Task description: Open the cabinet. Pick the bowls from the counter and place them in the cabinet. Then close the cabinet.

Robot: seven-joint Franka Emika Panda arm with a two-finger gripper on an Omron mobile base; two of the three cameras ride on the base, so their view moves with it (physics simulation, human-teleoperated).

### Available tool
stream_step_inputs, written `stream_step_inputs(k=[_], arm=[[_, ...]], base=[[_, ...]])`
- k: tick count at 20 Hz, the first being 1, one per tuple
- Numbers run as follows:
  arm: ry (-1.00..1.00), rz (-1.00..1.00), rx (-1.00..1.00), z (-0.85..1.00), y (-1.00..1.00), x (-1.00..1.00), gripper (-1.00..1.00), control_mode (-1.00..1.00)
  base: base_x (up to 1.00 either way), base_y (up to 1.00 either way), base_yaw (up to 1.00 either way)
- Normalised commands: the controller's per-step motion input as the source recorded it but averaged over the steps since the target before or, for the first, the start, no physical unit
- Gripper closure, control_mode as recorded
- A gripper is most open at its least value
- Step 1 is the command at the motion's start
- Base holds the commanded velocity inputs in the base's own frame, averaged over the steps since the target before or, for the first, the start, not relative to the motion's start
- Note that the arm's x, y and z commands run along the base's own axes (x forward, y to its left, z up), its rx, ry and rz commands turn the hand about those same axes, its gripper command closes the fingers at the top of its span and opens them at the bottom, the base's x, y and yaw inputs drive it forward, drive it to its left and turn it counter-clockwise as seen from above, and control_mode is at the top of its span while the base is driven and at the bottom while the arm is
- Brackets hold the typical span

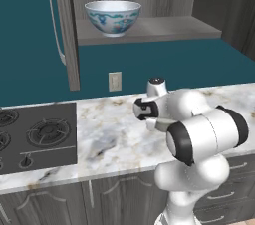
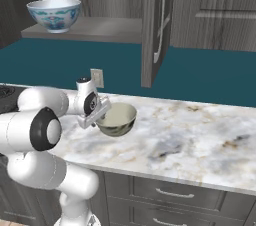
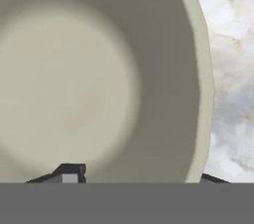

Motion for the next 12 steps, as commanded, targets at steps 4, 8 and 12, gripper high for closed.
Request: stream_step_inputs(k=[4, 8, 12], arm=[[0.0, -0.03, 0.0, -0.28, 0.0, -0.02, 1.0, -1.0], [-0.02, -0.02, 0.0, -0.05, -0.04, -0.43, 1.0, -1.0], [-0.11, 0.0, 0.05, 0.29, -0.08, -0.4, 1.0, -1.0]], base=[[0.0, 0.0, 0.0], [0.0, 0.0, 0.0], [0.0, 0.0, 0.0]])
